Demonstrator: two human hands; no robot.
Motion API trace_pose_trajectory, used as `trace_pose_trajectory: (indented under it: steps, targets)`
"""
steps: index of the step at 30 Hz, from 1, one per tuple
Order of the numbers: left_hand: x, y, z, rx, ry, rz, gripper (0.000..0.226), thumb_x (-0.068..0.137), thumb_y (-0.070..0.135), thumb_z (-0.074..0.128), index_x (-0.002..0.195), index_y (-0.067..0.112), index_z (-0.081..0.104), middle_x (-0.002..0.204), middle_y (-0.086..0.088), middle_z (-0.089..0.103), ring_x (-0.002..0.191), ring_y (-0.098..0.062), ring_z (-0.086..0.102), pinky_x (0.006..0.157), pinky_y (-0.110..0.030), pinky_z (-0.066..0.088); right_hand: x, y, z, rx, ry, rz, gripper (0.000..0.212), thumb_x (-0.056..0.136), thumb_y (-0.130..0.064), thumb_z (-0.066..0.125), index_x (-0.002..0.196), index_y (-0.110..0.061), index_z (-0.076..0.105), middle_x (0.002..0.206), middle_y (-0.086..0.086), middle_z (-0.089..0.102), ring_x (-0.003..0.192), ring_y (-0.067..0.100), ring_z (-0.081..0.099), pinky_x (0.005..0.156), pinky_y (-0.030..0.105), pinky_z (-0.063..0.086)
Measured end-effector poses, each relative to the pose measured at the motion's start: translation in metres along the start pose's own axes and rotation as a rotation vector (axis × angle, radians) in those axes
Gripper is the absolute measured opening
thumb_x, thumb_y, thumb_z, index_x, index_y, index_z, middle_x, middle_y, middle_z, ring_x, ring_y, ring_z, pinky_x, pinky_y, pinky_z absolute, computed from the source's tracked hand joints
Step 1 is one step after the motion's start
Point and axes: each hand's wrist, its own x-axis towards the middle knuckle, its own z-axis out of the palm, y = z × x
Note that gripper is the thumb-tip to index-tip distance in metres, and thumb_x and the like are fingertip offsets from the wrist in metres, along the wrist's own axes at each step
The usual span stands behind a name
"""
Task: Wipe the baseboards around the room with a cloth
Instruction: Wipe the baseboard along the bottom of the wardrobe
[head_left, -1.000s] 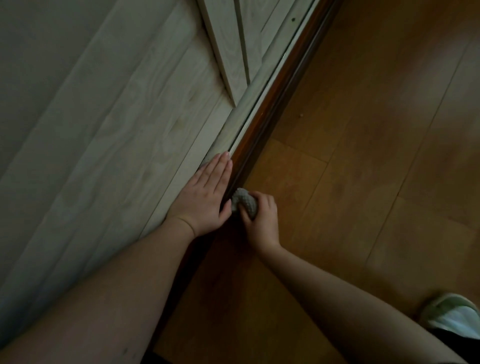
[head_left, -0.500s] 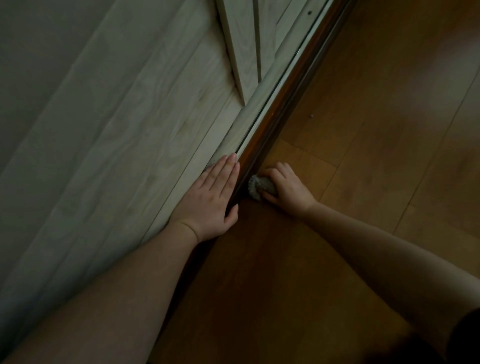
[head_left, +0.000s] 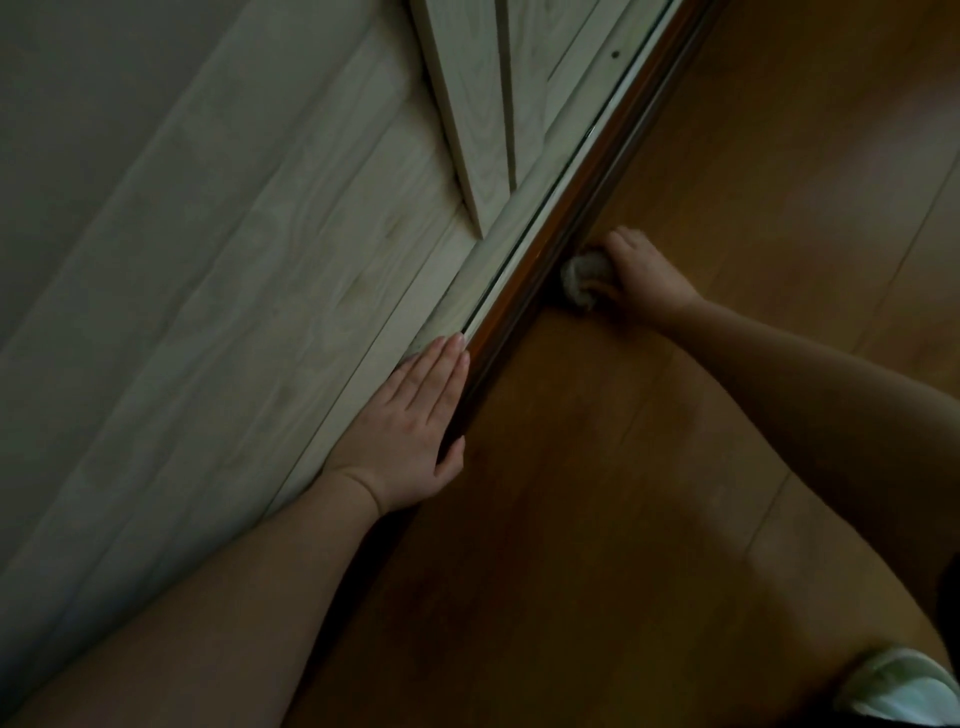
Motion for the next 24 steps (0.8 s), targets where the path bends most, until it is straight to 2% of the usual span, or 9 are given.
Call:
trace_pose_trajectory:
  steps: [4,12,17,20,22,24]
  targets:
    - [0.000,-0.001,0.000,-0.001,-0.013,0.001,0.082,0.094,0.047,0.031,0.156,0.000,0.007,0.165,-0.019,0.002,0.153,-0.029,0.005,0.122,-0.048,0.023,0.020,0.014,-0.022,0.065,0.173,0.223,0.044,0.089,-0.025,0.066,0.128,-0.013,0.049,0.131,0.009,0.049,0.120,0.023,0.047,0.102,0.038,0.042]
    - [0.000,-0.001,0.001,0.010,-0.030,-0.002,0.081,0.094,0.046,0.031,0.156,0.001,0.004,0.166,-0.017,0.001,0.154,-0.027,0.003,0.122,-0.046,0.018,-0.006,0.020,-0.017,0.142,0.346,0.319,0.045,0.090,-0.037,0.065,0.127,-0.017,0.049,0.123,0.004,0.051,0.114,0.016,0.046,0.094,0.028,0.039]
    - [0.001,0.000,0.000,0.037,-0.029,-0.015,0.078,0.096,0.047,0.027,0.156,0.001,0.006,0.166,-0.017,0.002,0.154,-0.026,0.003,0.123,-0.046,0.019,-0.048,0.007,-0.006,0.145,0.352,0.304,0.043,0.091,-0.036,0.065,0.126,-0.016,0.049,0.120,0.004,0.051,0.111,0.017,0.047,0.092,0.028,0.040]
    - [0.000,0.001,-0.001,0.050,-0.028,-0.028,0.077,0.096,0.047,0.025,0.155,0.000,0.009,0.165,-0.018,0.004,0.153,-0.027,0.006,0.122,-0.047,0.022,-0.079,-0.004,0.002,0.133,0.286,0.284,0.044,0.092,-0.035,0.064,0.128,-0.013,0.050,0.121,0.008,0.051,0.113,0.022,0.048,0.094,0.031,0.040]
    - [0.001,0.002,-0.002,0.059,-0.049,-0.041,0.078,0.096,0.049,0.020,0.155,0.001,0.003,0.165,-0.018,0.000,0.154,-0.027,0.001,0.123,-0.046,0.020,-0.098,-0.012,0.011,0.122,0.244,0.282,0.049,0.094,-0.035,0.062,0.134,-0.011,0.049,0.122,0.011,0.051,0.115,0.026,0.047,0.097,0.035,0.040]
    - [0.001,0.003,-0.004,0.059,-0.095,-0.059,0.079,0.095,0.053,0.009,0.153,0.004,-0.011,0.163,-0.016,-0.015,0.152,-0.025,-0.013,0.125,-0.044,0.008,-0.113,-0.020,0.020,0.149,0.231,0.320,0.054,0.095,-0.039,0.059,0.140,-0.012,0.045,0.125,0.010,0.049,0.117,0.024,0.045,0.100,0.035,0.039]
